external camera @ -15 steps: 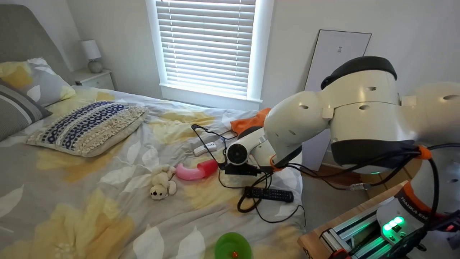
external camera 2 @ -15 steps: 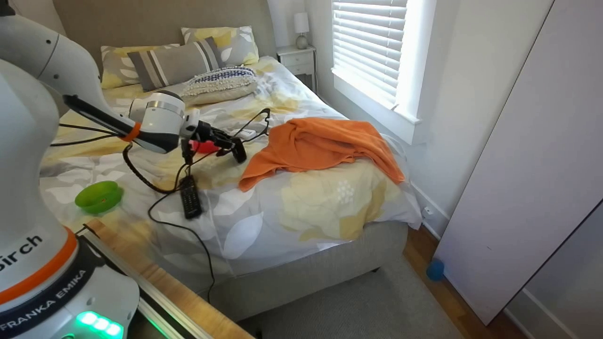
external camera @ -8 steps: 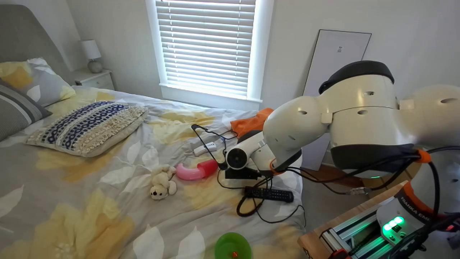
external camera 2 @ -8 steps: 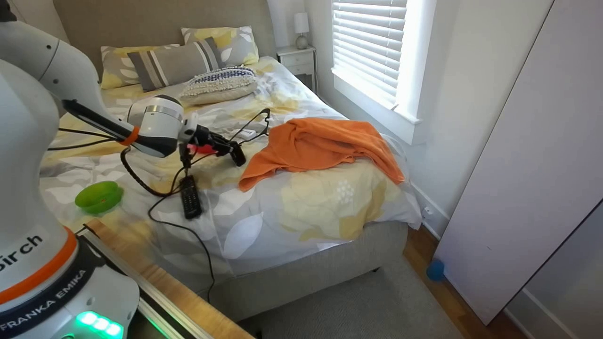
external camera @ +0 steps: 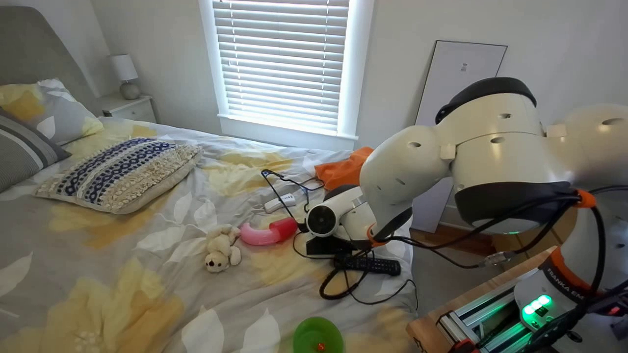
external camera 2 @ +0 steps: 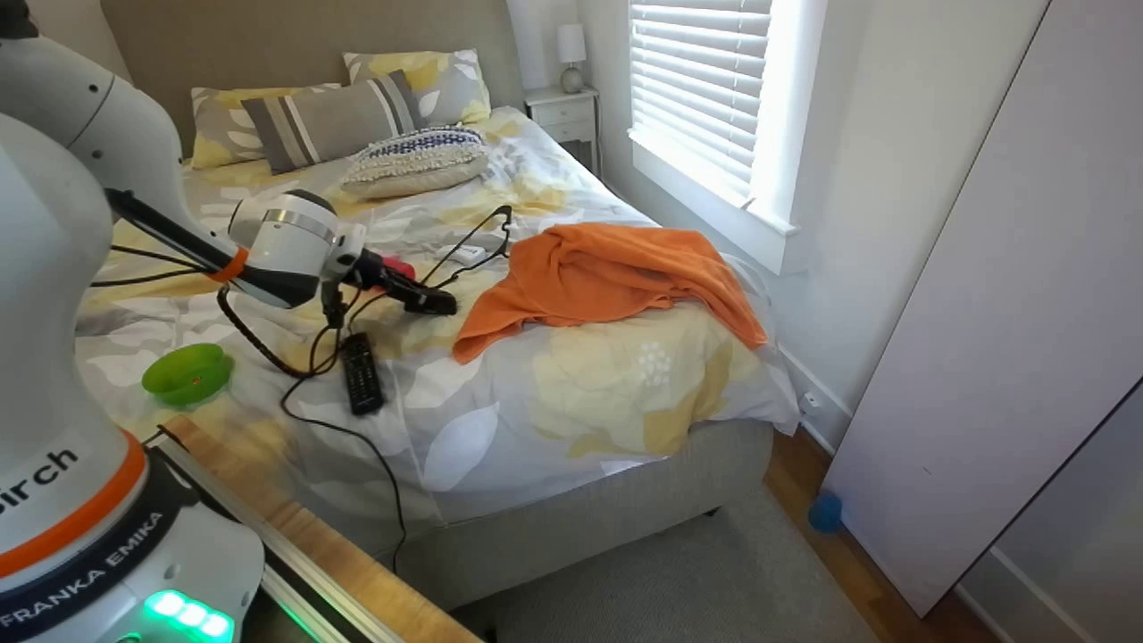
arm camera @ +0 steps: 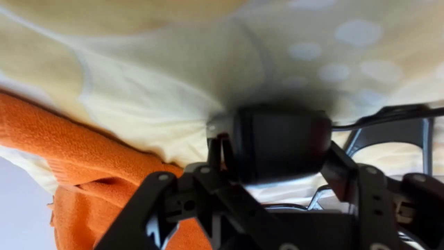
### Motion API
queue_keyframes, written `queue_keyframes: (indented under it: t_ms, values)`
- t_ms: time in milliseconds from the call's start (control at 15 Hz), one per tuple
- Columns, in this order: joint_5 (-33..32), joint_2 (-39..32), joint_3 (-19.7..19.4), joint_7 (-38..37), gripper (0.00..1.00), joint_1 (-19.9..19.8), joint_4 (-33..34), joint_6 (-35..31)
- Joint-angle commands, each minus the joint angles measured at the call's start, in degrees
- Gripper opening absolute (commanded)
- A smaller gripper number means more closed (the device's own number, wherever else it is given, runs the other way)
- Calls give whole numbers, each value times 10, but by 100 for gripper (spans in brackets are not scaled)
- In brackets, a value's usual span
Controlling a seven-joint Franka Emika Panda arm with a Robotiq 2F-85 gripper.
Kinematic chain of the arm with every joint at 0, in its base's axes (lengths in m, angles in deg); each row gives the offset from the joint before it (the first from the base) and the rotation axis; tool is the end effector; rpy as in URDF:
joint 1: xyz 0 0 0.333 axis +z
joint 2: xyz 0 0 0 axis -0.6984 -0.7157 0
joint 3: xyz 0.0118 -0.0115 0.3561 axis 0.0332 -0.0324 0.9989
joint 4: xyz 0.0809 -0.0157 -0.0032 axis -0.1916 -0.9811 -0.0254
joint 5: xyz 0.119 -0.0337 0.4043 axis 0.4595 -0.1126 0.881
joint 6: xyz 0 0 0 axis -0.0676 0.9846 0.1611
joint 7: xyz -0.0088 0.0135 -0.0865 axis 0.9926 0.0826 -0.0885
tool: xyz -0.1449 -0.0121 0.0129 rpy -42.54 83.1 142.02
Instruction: Place the alarm clock upright
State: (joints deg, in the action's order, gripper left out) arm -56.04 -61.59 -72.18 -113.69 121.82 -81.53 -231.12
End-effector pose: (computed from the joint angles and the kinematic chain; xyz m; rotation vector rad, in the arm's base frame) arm 0.4983 0.3971 -0.0248 2.6326 -0.5122 1.0521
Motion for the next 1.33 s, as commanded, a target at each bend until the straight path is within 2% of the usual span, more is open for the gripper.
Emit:
queue_keyframes:
  t_ms: [0, 133, 267, 400, 600, 800, 1067, 1267]
  values:
    - [31, 18, 36, 39, 47, -21, -12, 1]
    - [42, 23, 36, 54, 47, -22, -16, 0]
    - [53, 40, 36, 75, 92, -24, -24, -3]
    - [65, 66, 43, 102, 98, -34, -36, -12]
    - [88, 120, 70, 172, 100, -64, -56, -4]
    - [102, 169, 84, 238, 100, -96, -80, -28]
    - [126, 253, 156, 389, 100, -194, -129, -86]
    - [130, 313, 242, 514, 100, -297, -171, -97]
